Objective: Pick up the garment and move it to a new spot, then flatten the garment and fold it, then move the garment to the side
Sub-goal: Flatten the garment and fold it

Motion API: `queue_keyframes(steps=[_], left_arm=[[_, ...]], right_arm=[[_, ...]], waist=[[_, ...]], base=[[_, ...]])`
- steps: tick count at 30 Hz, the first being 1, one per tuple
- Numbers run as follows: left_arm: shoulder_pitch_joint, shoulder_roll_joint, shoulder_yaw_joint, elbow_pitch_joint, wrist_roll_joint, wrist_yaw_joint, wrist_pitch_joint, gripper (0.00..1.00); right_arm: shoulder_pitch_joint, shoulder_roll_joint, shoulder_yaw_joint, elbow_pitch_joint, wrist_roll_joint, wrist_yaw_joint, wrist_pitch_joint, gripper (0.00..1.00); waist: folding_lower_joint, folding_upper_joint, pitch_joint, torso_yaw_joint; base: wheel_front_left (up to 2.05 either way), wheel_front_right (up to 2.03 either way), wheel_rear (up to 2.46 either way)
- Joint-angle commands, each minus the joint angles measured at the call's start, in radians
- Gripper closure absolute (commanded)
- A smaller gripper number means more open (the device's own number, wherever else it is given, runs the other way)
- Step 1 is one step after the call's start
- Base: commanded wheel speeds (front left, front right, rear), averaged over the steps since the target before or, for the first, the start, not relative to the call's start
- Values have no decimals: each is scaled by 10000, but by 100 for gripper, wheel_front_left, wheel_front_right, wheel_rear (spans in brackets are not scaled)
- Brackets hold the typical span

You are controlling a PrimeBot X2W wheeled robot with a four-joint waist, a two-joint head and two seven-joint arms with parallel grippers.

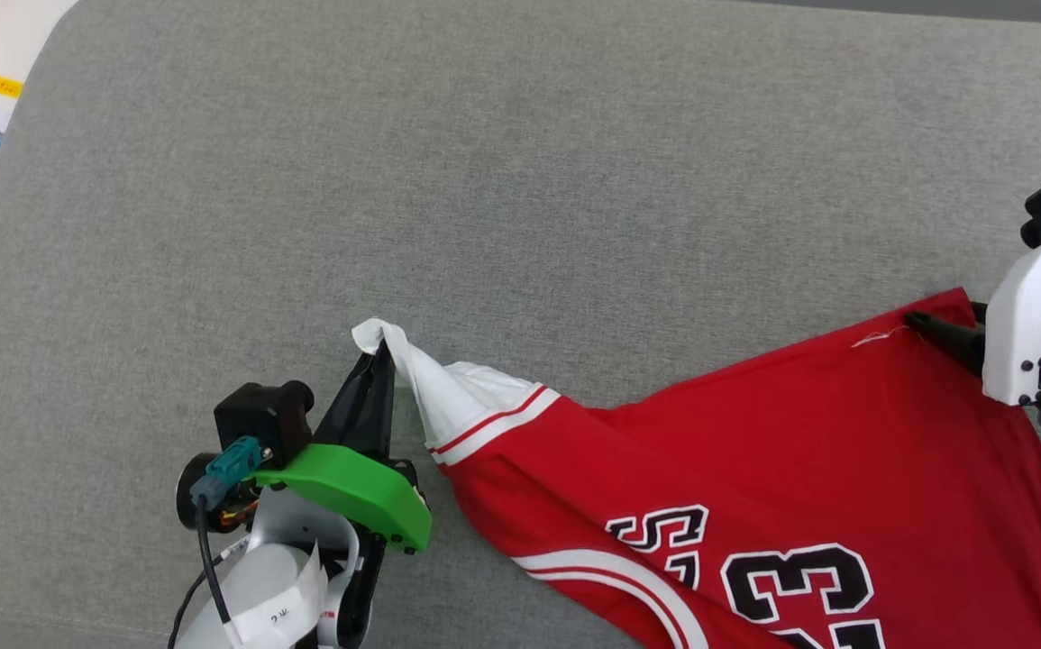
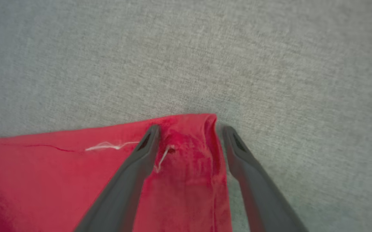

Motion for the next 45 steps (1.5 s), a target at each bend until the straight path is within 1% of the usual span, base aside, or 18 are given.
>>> queue_keyframes(steps=[1, 5, 6, 7, 10, 11, 14, 20, 25, 28, 33, 36, 40, 45], left_arm=[[-232, -44, 2, 108, -4, -108, -133, 100], [-318, -93, 0, 355, -68, -204, -268, 100], [-328, -93, 5, 403, -84, -222, -291, 100], [-339, -92, 13, 460, -106, -241, -313, 100], [-366, -72, 36, 599, -165, -295, -350, 100], [-396, -34, 69, 710, -221, -339, -372, 100], [-417, 20, 106, 812, -271, -389, -399, 100], [-547, 291, 312, 910, -340, -462, -449, 100], [-1033, 666, 681, 896, -384, -494, -424, 100], [-1477, 873, 888, 798, -384, -457, -291, 100], [-2660, 1292, 1227, 1179, -436, -631, 22, 100], [-3576, 1445, 1382, 1755, -517, -862, 136, 100], [-5044, 1556, 1505, 2736, -464, -1091, 161, 100], [-6886, 1585, 1466, 3855, -250, -1287, 216, 100]], right_arm=[[-57, -56, 370, 183, 232, -4, 271, 0], [61, -140, 1168, 519, 868, -4, 853, 0], [81, -162, 1320, 589, 960, -4, 971, 52], [97, -181, 1474, 655, 1105, -4, 1085, 100], [56, -213, 1742, 777, 1451, -4, 1224, 100], [-134, -287, 1899, 817, 1665, -4, 1052, 100], [-345, -366, 1970, 851, 1767, -4, 713, 100], [-829, -526, 1852, 921, 1931, -4, -371, 100], [-1253, -617, 1669, 1036, 1768, -4, -1430, 100], [-1493, -522, 1602, 1108, 1495, -4, -2015, 100], [-2045, -246, 1501, 1449, 920, -4, -2839, 100], [-2474, -27, 1394, 1778, 538, -4, -3333, 100], [-3288, 251, 1154, 2297, -25, -4, -3941, 100], [-4584, 482, 726, 2884, -696, -4, -4792, 100]], waist=[[-1, 0, 323, 322], [-1, 0, 352, 385], [-1, 0, 342, 387], [-1, 0, 323, 388], [-1, 0, 234, 374], [-1, 0, 127, 320], [-1, 0, -59, 238], [-1, 0, -643, -44], [-1, 0, -1140, -485], [-1, 0, -1352, -792], [-1, 0, -1529, -1337], [-1, 0, -1526, -1599], [-1, 0, -1414, -1863], [-1, 0, -1054, -2018]], base=[[0, 0, 0], [0, 0, 0], [0, 0, 0], [0, 0, 0], [0, 0, 0], [0, 0, 0], [0, 0, 0], [0, 0, 0], [0, 0, 0], [0, 0, 0], [0, 0, 0], [0, 0, 0], [0, 0, 0], [0, 0, 0]])
